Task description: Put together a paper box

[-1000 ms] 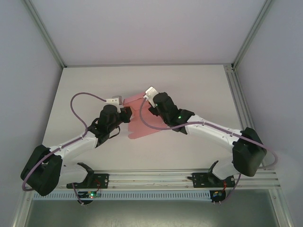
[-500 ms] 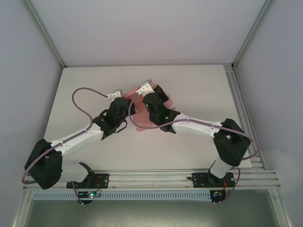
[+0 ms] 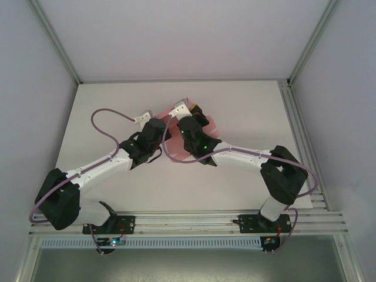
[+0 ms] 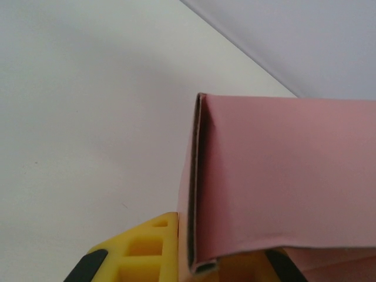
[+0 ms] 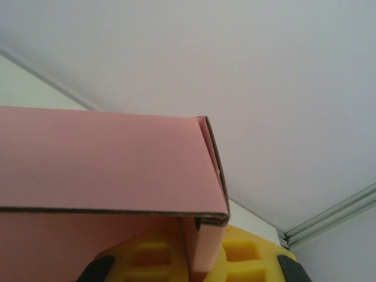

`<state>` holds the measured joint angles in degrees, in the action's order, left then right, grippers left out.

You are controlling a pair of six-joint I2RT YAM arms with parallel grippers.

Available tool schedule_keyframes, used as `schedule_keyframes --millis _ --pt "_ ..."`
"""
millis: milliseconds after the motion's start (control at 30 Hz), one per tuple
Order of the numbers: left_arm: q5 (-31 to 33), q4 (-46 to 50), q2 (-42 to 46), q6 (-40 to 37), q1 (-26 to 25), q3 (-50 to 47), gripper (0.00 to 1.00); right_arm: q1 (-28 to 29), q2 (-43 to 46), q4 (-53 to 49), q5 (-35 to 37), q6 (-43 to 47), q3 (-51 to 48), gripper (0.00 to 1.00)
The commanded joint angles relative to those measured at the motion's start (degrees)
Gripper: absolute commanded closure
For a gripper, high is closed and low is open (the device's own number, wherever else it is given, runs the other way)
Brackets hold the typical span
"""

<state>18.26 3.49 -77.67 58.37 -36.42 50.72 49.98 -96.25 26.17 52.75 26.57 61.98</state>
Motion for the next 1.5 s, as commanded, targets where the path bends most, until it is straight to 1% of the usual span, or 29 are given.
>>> schedule_keyframes --millis 0,67,100,133,167,200,233,300,333,367,400,467,533,600,633,667,733,767,800,867,933,1033,1067,1133,1200,1267,1367,1433,1467 --pt "6.3 6.9 1.5 0.1 0.5 -1.9 1.00 -6.0 2.9 -6.8 10.2 -1.1 -1.8 0.93" --pt "3.4 1.6 1.7 -2.2 0.5 -3.3 1.00 -5.4 5.0 -12.1 2.0 -4.9 -1.8 0.74" --pt "1.9 -0.7 1.7 -3.8 0.5 -3.5 1.00 -5.3 6.2 -15.4 -3.4 -6.8 -1.4 0.70" --pt "1.0 -1.8 1.6 -4.1 0.5 -3.5 1.00 -5.2 7.5 -19.6 -10.6 -8.4 -0.7 0.61" --pt "0.0 -2.9 1.6 -5.2 0.5 -3.5 1.00 -5.2 8.4 -21.3 -14.9 -9.8 -0.5 0.56" --pt "-1.0 -3.8 1.4 -6.6 0.5 -3.3 1.00 -5.2 9.7 -22.4 -19.0 -11.1 -0.5 0.56" --pt "-1.6 -4.1 1.4 -7.2 0.5 -3.1 1.00 -5.3 11.3 -23.9 -24.6 -11.3 -0.6 0.52" --pt "-2.2 -4.9 1.7 -8.9 0.5 -3.2 1.00 -5.4 14.8 -24.1 -30.9 -12.7 -1.9 0.43" --pt "-2.3 -5.3 1.9 -9.5 0.5 -3.3 1.00 -5.5 16.8 -24.5 -34.4 -12.7 -2.7 0.31" --pt "-2.8 -6.2 2.3 -10.7 0.6 -3.6 1.00 -5.6 18.9 -24.8 -37.3 -12.8 -3.6 0.16" --pt "-3.3 -7.2 2.7 -12.2 0.6 -3.9 1.00 -5.8 21.5 -24.4 -39.8 -13.8 -4.9 0.06" --pt "-3.9 -8.8 3.6 -15.1 0.6 -4.6 1.00 -6.7 26.4 -25.0 -47.6 -14.6 -6.9 0.02" --pt "-3.9 -9.1 4.8 -18.0 0.7 -4.8 1.00 -8.0 31.8 -24.4 -54.4 -16.9 -9.2 0.02" --pt "-4.8 -9.0 5.9 -20.9 1.0 -4.5 1.00 -9.7 37.1 -22.1 -56.9 -20.7 -11.8 0.02" --pt "-5.4 -9.0 6.5 -21.7 1.0 -4.4 1.00 -10.8 39.4 -21.1 -57.3 -22.2 -13.0 0.02" --pt "-7.4 -9.7 7.0 -24.0 1.0 -4.6 1.00 -12.1 41.6 -20.3 -57.2 -23.8 -14.1 0.02" --pt "-12.6 -11.5 8.4 -29.3 1.2 -5.2 1.00 -15.1 45.3 -20.3 -55.8 -26.5 -15.6 0.02" --pt "-16.9 -12.0 9.0 -33.4 1.4 -5.2 1.00 -16.7 46.8 -20.7 -53.9 -28.2 -16.1 0.02" --pt "-18.7 -11.2 9.5 -36.8 1.5 -4.9 1.00 -18.1 47.9 -21.6 -52.3 -29.5 -16.5 0.02" --pt "-19.3 -4.9 10.1 -42.7 1.6 -2.1 1.00 -21.2 50.3 -23.5 -49.4 -32.0 -17.5 0.02" --pt "-18.7 0.4 10.5 -47.8 1.8 0.5 1.00 -24.3 52.4 -24.8 -49.7 -33.9 -18.7 0.02" --pt "-23.4 3.8 11.3 -58.5 2.1 1.5 1.00 -28.7 54.3 -27.7 -50.9 -37.2 -19.7 0.02" --pt "-26.5 6.2 11.4 -63.3 2.2 2.3 1.00 -30.1 54.5 -29.1 -51.2 -38.3 -19.8 0.02" --pt "-29.6 11.3 11.3 -70.8 2.2 4.3 1.00 -32.1 54.5 -31.1 -52.8 -39.4 -19.9 0.02" --pt "-33.9 19.6 10.3 -80.0 2.3 7.1 1.00 -33.8 54.1 -32.6 -54.9 -40.4 -19.8 0.02" --pt "-37.8 28.9 8.2 -89.6 2.3 10.3 1.00 -34.7 53.7 -34.1 -56.9 -40.7 -19.8 0.02" --pt "-35.8 37.8 1.9 -94.2 2.2 17.2 1.00 -35.1 53.3 -35.2 -58.4 -40.7 -19.9 0.02" --pt "-37.2 47.1 -4.5 -98.5 2.3 24.0 1.00 -35.2 53.2 -35.6 -58.8 -40.6 -19.9 0.02" --pt "-36.8 50.1 -7.6 -99.9 2.2 26.9 1.00 -35.3 53.2 -35.7 -58.8 -40.5 -20.0 0.02"
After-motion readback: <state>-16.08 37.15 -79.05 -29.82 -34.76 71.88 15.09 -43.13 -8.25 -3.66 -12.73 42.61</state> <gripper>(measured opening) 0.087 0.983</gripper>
